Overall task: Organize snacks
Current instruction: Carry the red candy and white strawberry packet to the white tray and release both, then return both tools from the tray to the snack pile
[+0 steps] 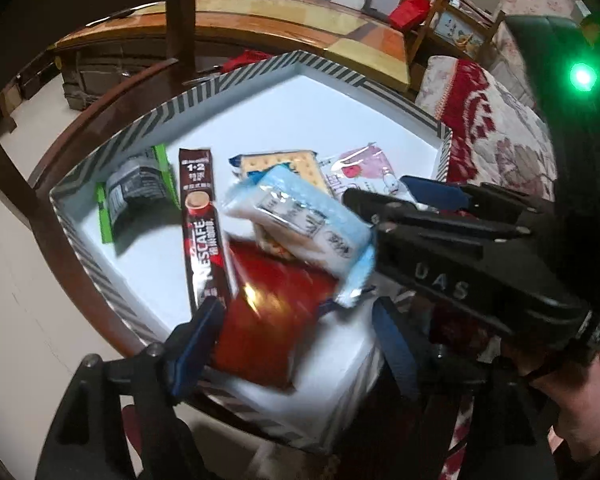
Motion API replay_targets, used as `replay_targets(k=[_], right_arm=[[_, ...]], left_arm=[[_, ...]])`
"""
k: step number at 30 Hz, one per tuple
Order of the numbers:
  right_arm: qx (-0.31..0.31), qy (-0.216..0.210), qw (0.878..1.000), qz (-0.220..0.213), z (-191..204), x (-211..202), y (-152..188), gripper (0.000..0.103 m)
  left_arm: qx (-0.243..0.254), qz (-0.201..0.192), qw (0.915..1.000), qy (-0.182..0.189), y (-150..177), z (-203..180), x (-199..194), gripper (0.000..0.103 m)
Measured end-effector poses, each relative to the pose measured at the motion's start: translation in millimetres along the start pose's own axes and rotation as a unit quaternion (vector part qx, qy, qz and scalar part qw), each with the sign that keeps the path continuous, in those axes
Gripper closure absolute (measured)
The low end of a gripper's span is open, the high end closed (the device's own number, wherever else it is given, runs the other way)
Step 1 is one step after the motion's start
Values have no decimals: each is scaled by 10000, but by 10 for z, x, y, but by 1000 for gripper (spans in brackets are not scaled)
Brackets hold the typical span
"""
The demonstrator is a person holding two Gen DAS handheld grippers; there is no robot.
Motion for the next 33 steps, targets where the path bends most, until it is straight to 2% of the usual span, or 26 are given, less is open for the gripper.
replay_targets(k=[8,13,15,19,22,25,28,33], right_arm=[[-104,-91,9999,94,-49,-149,284,53],[82,-403,9991,68,-44,-241,293,53],[126,-461,9987,-180,-40,-427,293,53],[313,-481,9955,-749,-109,-948,429,53],[786,-449,9909,-992,-292,-1351,788,53],[1262,-345,9860,-1036,-476,-1603,1207,53],[1695,-70,9806,-985,-694,-1858,1719,53],[2099,490,9725,-881,-950,-2203,2336,53]], left_arm=[[-180,56,9997,183,307,-181,-149,24],[-361,72,9992,151,383,-221,-187,24],[-346,27,9993,117,373,-231,-227,24],[-231,-358,9991,-91,283,-234,-389,23],[-228,-493,9985,-64,248,-298,-487,20],[-170,-517,9985,20,283,-445,-551,13],[-32,-538,9985,137,378,-663,-604,12],[258,-452,9979,382,600,-1079,-630,12]])
Point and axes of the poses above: each gripper's, at about its wrist camera, not at the fingertips, and x roughly the way its jaws point, z to its left, y to its underside, the point moved 10 cm from there along x, roughly the way its jaws point, and after that the axes turned 7 degrees about -x, right-handed, at the moved point
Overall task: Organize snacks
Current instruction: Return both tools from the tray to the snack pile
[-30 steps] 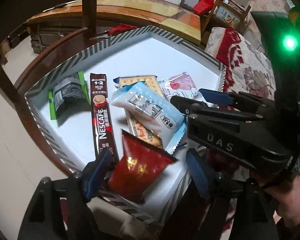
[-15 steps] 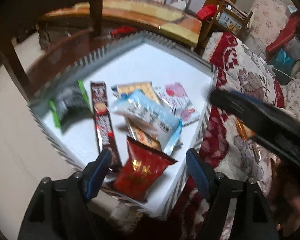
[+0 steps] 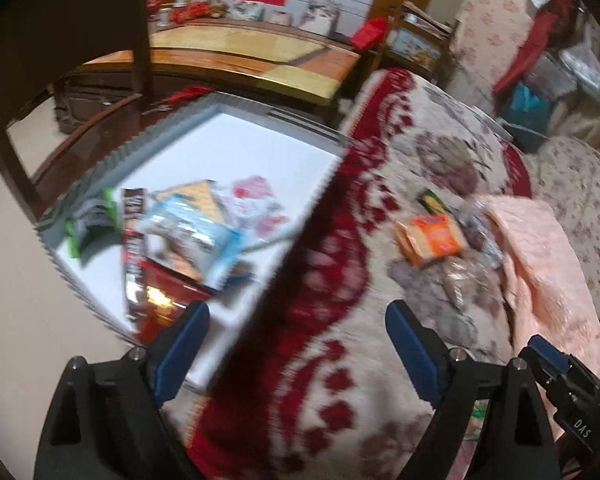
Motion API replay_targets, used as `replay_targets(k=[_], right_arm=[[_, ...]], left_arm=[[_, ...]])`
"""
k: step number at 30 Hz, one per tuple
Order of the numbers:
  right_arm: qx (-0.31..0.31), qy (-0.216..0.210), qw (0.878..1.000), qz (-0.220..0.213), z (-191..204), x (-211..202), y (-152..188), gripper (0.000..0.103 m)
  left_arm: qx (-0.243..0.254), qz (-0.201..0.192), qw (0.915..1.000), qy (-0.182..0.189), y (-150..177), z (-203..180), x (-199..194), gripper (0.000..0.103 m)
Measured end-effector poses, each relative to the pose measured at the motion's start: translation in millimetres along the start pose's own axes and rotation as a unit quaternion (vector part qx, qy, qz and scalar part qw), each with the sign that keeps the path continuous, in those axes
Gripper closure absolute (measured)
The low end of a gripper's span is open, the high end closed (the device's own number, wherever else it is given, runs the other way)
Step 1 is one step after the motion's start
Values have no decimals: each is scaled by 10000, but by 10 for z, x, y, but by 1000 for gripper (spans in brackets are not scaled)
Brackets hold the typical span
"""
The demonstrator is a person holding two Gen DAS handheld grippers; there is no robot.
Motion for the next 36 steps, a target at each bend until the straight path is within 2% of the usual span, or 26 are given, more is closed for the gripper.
replay_targets(k=[9,22,24,29,36], right_arm=[[461,278,9984,191,-416,-370,495,53],[886,477,9928,645,-685,-419,1083,51],[1028,382,9914,710,-708,-388,1161,50],[1038,321,9914,732,-695,-350,1145,50],[1148,572,9901,563,-828,-407,1083,50]], left_arm=[[534,364,9975,278,406,-548,46,12],[1007,843,9903,456,823,-851,182,12],[1069,909,9890,474,865,-874,210,12],[1168,1069,9861,503,983,-945,256,12],[1470,1290,9780,723,1211,-1220,266,12]])
Point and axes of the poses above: each gripper's, at about its wrist camera, not at the fingertips, and x roughly the way its jaws point, z to its left, y to its underside, the point moved 10 cm from there along x, roughly the way its jaws point, and after that the axes turned 7 degrees about -x, right-handed, at the moved point
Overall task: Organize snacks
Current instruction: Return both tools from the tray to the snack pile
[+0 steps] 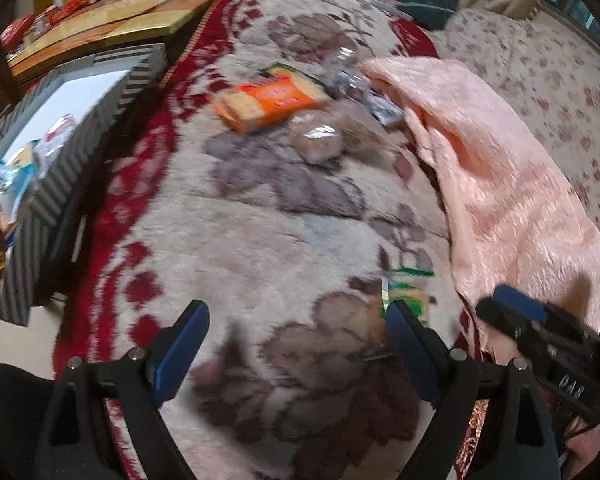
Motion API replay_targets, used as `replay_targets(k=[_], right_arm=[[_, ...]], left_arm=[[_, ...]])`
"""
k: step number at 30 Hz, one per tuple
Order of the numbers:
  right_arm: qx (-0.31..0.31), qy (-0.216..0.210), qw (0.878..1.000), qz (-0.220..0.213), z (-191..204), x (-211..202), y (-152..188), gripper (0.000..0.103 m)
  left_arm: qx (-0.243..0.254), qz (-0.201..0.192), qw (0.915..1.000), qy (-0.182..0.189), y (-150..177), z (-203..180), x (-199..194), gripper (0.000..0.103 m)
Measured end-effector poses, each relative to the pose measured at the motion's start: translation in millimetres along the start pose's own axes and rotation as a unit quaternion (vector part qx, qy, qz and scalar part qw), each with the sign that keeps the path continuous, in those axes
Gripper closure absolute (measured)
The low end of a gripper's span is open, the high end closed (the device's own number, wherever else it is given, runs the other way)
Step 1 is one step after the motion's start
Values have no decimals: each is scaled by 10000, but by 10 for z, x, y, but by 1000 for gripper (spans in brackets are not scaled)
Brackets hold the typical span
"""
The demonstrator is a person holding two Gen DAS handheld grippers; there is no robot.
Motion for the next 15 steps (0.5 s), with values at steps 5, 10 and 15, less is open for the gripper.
replay_targets(k=[5,10,15], right_arm=[[69,-6,10000,-46,-57,-27,-96,50],[18,-7,9999,-128,-33,-22,-212,50],[232,41,9994,-244,-148,-51,-261,50]], left_arm=[[189,21,9998,-20,8,-115,29,12],[104,66,9999,28,-49,-133,62,12],[294,205,9993,136,-1,-358,165,12]])
Point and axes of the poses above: each gripper's, at about its wrist camera, not at the fingertips, and x roughly the way its jaws point, z to its left, y to its underside, the point moved 10 cm from there along x, roughly the way its jaws point, and after that the axes turned 7 degrees about -x, right-handed, at the moved point
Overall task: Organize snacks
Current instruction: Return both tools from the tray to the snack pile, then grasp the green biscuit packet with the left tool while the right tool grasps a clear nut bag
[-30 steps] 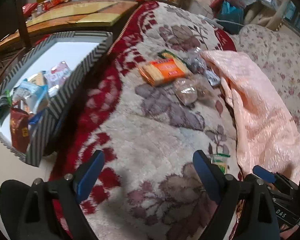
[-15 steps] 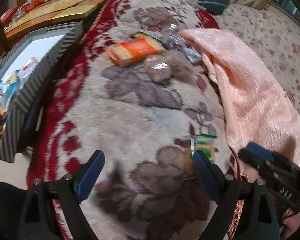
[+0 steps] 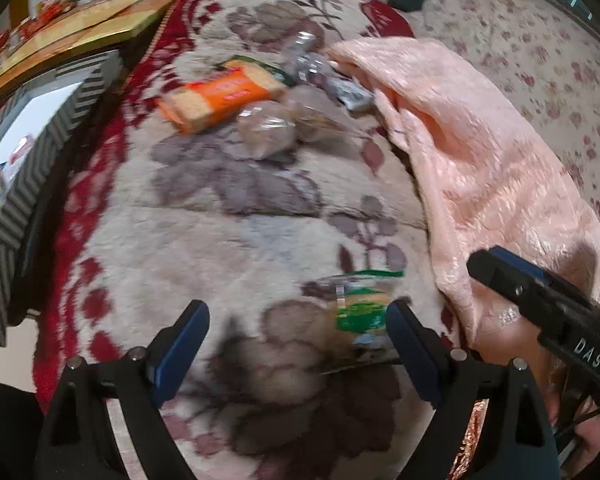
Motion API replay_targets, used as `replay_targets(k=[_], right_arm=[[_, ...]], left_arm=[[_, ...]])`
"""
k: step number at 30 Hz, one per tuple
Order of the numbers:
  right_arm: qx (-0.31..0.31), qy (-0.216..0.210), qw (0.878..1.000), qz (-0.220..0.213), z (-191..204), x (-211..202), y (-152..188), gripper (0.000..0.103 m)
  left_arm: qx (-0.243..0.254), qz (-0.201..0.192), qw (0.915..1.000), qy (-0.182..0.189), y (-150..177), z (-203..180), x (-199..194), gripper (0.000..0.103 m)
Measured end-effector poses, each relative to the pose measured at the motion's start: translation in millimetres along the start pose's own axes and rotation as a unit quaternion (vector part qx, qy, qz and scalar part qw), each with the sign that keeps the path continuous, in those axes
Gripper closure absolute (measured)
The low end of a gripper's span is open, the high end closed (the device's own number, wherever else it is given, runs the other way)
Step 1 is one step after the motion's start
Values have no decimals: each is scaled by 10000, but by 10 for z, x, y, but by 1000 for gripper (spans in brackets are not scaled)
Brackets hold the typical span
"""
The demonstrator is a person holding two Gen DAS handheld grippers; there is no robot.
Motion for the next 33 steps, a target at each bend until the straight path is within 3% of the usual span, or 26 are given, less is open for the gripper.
replay_targets(k=[4,8,11,13,14,16,17,21,26,29,31,33], right_arm=[[202,-2,9997,-129,-95,-39,-40,50],[240,-9,9997,-81,-116,-9,-31,50],[191,-46,9998,-47,-74,26,-55,50],[148,-78,9999,-43,-36,52,-84,50],[122,-105,9999,-27,0,78,-110,50],[98,-177,9998,-4,90,154,-183,50],[79,-200,9998,18,124,190,-206,47],[-224,-170,9995,110,330,448,-408,42],[18,-301,9994,198,356,688,-668,42],[82,-297,9995,61,309,613,-739,42],[109,-252,9996,50,263,573,-720,42],[190,-231,9995,78,200,528,-658,42]], left_arm=[[176,182,9996,90,57,-209,155,12],[366,282,9989,-83,80,-273,324,13],[327,178,9993,-60,39,-213,310,28],[261,133,9995,87,14,-153,258,51],[226,128,9996,143,-3,-120,229,56],[182,58,9998,79,-63,-30,172,78],[152,13,9999,-4,-89,38,138,84],[-144,-27,9999,-31,-146,318,40,90],[-450,142,9983,345,-101,445,10,90],[-470,292,9972,513,-58,310,21,82],[-468,455,9960,609,-20,165,71,53],[-396,517,9949,772,41,-18,87,36]])
Point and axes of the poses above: each gripper's, at about its wrist camera, not at the fingertips, and x roughly the way its jaws point, z to its left, y to its underside, the point moved 10 cm from there along x, roughly the way its jaws point, and after that the axes turned 7 degrees about -x, right-handed, at the moved point
